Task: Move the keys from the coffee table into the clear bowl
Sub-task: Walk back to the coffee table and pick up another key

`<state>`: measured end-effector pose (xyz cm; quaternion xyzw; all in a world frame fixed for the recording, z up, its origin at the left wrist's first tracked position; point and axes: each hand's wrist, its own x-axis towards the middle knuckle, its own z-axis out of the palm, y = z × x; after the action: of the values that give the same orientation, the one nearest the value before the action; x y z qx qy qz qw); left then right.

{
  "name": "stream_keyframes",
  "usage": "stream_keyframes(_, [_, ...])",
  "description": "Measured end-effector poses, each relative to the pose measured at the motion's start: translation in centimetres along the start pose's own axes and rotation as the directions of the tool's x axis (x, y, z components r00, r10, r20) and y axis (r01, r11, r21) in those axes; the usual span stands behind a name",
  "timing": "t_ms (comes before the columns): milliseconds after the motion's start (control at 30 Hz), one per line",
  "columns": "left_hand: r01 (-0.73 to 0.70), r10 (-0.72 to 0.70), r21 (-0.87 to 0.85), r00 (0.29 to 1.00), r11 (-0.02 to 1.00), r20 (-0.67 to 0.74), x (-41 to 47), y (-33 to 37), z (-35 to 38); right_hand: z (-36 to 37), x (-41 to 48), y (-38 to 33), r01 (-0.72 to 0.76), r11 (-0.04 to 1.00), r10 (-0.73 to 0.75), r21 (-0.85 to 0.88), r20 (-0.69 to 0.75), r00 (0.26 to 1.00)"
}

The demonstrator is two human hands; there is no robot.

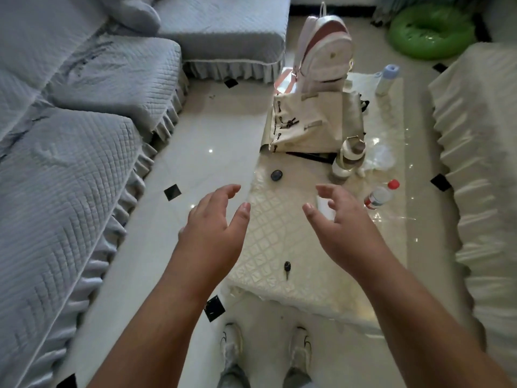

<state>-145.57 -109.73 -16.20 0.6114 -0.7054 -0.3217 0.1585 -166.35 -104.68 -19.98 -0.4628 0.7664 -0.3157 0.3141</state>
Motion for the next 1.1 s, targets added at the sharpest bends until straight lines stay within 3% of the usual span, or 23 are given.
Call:
stream_keyframes(400, [-0.062, 0.057, 0.017, 0.977, 0.998, 0.204, 7.1, -4.8, 9.1, 7.0, 3.4, 10.0, -0.187, 0.980, 0.185, -0.064, -0.033, 0.982])
stream_keyframes(1100, [0.007, -0.036, 0.094, 0.948, 0.996, 0.315, 11.4, -17.4, 24.2, 25.6, 7.9, 29.5, -0.361, 0.880, 0.403, -0.310, 0.083, 0.911])
